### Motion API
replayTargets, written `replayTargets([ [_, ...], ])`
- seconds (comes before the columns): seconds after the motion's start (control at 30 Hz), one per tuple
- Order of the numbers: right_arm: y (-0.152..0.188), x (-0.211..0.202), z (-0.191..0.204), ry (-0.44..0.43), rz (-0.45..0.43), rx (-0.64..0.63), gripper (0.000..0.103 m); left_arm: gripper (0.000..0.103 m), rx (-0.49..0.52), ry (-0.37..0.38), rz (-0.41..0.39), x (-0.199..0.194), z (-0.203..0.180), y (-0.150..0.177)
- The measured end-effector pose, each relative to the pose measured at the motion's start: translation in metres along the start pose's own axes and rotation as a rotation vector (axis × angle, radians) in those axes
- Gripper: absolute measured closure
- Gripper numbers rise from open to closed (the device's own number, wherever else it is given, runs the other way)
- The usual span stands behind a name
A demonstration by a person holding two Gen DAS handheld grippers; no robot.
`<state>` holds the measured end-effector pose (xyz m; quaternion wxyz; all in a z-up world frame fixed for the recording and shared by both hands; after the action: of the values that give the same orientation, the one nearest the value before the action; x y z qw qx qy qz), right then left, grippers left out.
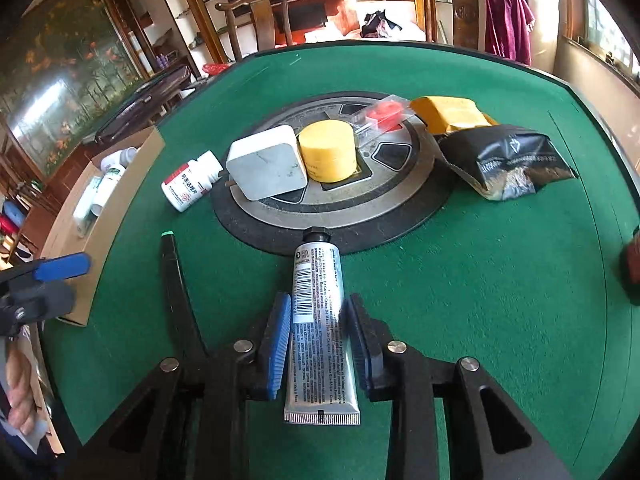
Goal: Organize objects
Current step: 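Grasp the silver tube with the right tool while the left tool approaches the black marker, then close the left tool on the black green-capped marker while the right tool holds the tube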
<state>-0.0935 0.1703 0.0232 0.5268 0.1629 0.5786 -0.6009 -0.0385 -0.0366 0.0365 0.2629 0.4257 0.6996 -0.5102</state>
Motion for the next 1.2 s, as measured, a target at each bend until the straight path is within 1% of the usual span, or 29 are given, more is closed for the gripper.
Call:
replayTargets([
  [0.07, -0.001, -0.001, -0.002, -0.005, 0.002, 0.007, 0.073, 0.024, -0.042, -0.025, 0.040, 0.016, -0.001, -0.003],
  [0.1, -0.001, -0.001, -0.003, -0.008, -0.001, 0.005, 0.072, 0.025, -0.062, -0.049, 0.054, 0.024, -0.002, -0.004],
  [0.17, 0.000, -0.001, -0.003, -0.016, -0.002, 0.008, 0.072, 0.027, -0.078, -0.082, 0.069, 0.034, -0.006, -0.005],
  [0.2, 0.000, -0.001, -0.004, -0.025, 0.002, 0.006, 0.072, 0.028, -0.074, -0.111, 0.081, 0.041, -0.008, -0.006],
  [0.23, 0.000, 0.000, -0.008, -0.039, 0.004, 0.015, 0.072, 0.035, -0.074, -0.129, 0.094, 0.048, -0.011, -0.006],
  [0.27, -0.001, 0.000, -0.009, -0.047, 0.005, 0.023, 0.072, 0.036, -0.068, -0.148, 0.088, 0.049, -0.013, -0.006],
  [0.3, -0.001, 0.000, -0.009, -0.050, 0.007, 0.023, 0.072, 0.049, -0.036, -0.184, 0.080, 0.051, -0.019, -0.006],
  [0.33, 0.000, 0.000, -0.009, -0.052, 0.006, 0.022, 0.072, 0.063, -0.012, -0.203, 0.091, 0.055, -0.022, -0.006],
  [0.4, 0.000, -0.001, -0.007, -0.047, 0.006, 0.012, 0.072, 0.072, 0.026, -0.242, 0.089, 0.057, -0.025, -0.007],
  [0.43, 0.000, -0.001, -0.006, -0.040, 0.006, 0.002, 0.072, 0.078, 0.048, -0.250, 0.090, 0.057, -0.026, -0.006],
  [0.47, 0.001, 0.000, -0.004, -0.033, 0.004, -0.010, 0.072, 0.081, 0.074, -0.261, 0.092, 0.057, -0.027, -0.006],
  [0.5, 0.001, 0.000, -0.003, -0.024, 0.001, -0.021, 0.072, 0.088, 0.112, -0.276, 0.098, 0.056, -0.028, -0.003],
  [0.63, 0.002, 0.001, 0.002, 0.010, -0.006, -0.056, 0.071, 0.089, 0.240, -0.330, 0.110, 0.053, -0.032, 0.005],
  [0.73, 0.001, 0.005, 0.006, 0.034, -0.027, -0.088, 0.072, 0.089, 0.273, -0.350, 0.081, 0.052, -0.035, 0.009],
  [0.87, -0.001, 0.010, 0.009, 0.057, -0.060, -0.115, 0.072, 0.089, 0.296, -0.355, 0.053, 0.055, -0.037, 0.009],
  [0.97, -0.002, 0.009, 0.009, 0.079, -0.045, -0.093, 0.074, 0.089, 0.316, -0.357, 0.025, 0.054, -0.039, 0.012],
  [1.03, 0.000, 0.006, 0.008, 0.090, -0.052, -0.092, 0.074, 0.089, 0.304, -0.344, 0.015, 0.050, -0.036, 0.016],
  [1.1, 0.000, -0.001, 0.006, 0.076, -0.071, -0.069, 0.074, 0.089, 0.292, -0.298, -0.001, 0.045, -0.036, 0.017],
  [1.13, -0.001, -0.005, 0.005, 0.066, -0.082, -0.063, 0.074, 0.089, 0.284, -0.298, -0.009, 0.042, -0.036, 0.017],
  [1.2, -0.002, -0.013, 0.005, 0.052, -0.107, -0.050, 0.074, 0.089, 0.278, -0.274, -0.032, 0.038, -0.037, 0.015],
])
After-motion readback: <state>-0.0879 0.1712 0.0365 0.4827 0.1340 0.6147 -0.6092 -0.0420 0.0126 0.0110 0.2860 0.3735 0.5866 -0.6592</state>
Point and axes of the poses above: each gripper's, at about its wrist camera, not at the fingertips, and x roughly the way its jaws point, z to its left, y to its underside, the point moved 1 cm from there along x, roughly the way its jaws point, and after that the axes turned 6 degrees about x, right-handed, at the moved point
